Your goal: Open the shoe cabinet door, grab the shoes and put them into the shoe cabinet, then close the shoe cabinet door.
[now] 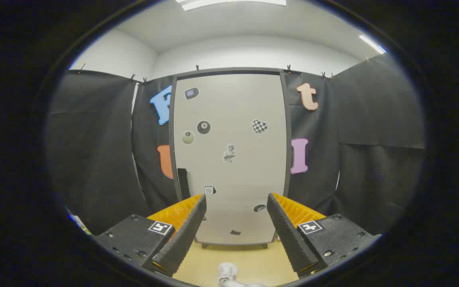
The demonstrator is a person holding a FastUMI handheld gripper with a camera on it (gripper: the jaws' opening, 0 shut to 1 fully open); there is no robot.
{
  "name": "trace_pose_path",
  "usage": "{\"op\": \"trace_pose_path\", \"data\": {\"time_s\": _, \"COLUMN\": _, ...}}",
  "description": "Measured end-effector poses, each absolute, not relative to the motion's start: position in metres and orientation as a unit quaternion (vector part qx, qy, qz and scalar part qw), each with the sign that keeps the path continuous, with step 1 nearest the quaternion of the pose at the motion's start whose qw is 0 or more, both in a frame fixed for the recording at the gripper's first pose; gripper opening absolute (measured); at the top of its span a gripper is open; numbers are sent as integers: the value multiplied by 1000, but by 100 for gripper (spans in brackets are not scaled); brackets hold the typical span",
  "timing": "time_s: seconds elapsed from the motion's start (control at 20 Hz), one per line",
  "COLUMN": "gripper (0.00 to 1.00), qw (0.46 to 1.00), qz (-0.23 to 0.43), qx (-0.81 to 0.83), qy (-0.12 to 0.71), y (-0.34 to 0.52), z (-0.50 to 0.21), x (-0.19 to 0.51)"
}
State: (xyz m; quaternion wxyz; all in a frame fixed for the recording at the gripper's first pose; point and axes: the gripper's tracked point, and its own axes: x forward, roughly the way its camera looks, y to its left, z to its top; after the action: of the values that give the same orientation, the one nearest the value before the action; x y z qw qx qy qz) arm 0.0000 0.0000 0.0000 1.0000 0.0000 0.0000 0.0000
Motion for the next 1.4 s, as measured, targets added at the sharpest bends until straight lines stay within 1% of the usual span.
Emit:
{"op": "trace_pose_path", "data": {"time_s": 0.8, "gripper": 100, "qw": 1000, "qz": -10, "qx": -13, "qy": 5, "y": 8, "z": -11, "x": 12}}
{"op": "trace_pose_path", "data": {"time_s": 1.1, "gripper": 100, "qw": 1000, "qz": 2, "qx": -13, "qy": 10, "y": 39, "z": -21, "x": 47}}
{"op": "trace_pose_path", "data": {"time_s": 1.4, "gripper": 99, "qw": 999, "qz": 35, "qx": -18, "qy": 20, "y": 92, "z": -39, "x": 108}}
